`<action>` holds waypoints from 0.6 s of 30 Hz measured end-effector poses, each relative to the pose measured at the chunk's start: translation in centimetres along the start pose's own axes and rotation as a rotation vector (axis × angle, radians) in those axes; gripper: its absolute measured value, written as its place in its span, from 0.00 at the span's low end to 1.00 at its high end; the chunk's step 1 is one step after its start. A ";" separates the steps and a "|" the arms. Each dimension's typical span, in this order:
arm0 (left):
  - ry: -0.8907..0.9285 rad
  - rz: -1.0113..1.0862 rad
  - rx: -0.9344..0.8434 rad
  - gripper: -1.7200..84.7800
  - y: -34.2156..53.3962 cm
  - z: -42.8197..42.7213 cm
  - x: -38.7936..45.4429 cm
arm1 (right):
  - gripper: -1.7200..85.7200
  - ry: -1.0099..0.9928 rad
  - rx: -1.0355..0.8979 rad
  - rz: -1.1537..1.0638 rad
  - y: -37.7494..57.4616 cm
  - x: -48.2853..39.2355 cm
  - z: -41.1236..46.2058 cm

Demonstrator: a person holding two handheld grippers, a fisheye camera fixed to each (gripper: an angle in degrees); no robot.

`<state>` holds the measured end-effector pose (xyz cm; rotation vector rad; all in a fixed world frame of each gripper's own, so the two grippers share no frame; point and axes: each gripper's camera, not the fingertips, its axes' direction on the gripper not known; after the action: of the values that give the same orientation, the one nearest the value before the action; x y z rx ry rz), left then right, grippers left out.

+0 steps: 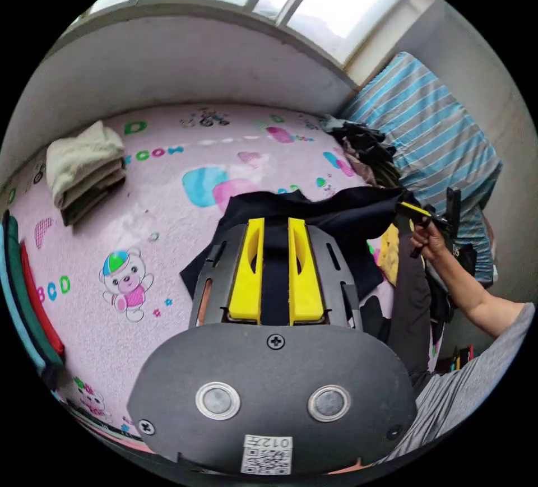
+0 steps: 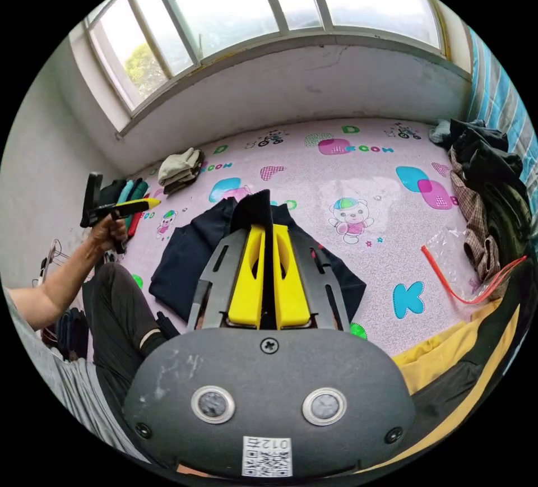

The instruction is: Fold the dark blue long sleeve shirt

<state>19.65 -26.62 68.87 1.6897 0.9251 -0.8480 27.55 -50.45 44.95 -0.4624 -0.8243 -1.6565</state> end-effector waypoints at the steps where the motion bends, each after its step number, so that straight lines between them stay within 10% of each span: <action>1: -0.013 -0.016 -0.033 0.07 0.2 0.9 -1.0 | 0.01 0.006 -0.011 0.009 -0.3 1.0 0.7; 18: -0.300 0.307 -0.375 0.07 -11.8 15.7 -0.6 | 0.01 -0.024 -0.088 0.044 -1.2 8.8 9.5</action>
<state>7.23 -39.23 60.27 1.2933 0.5583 -0.6501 22.99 -49.44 57.04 -0.5591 -0.7564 -1.6539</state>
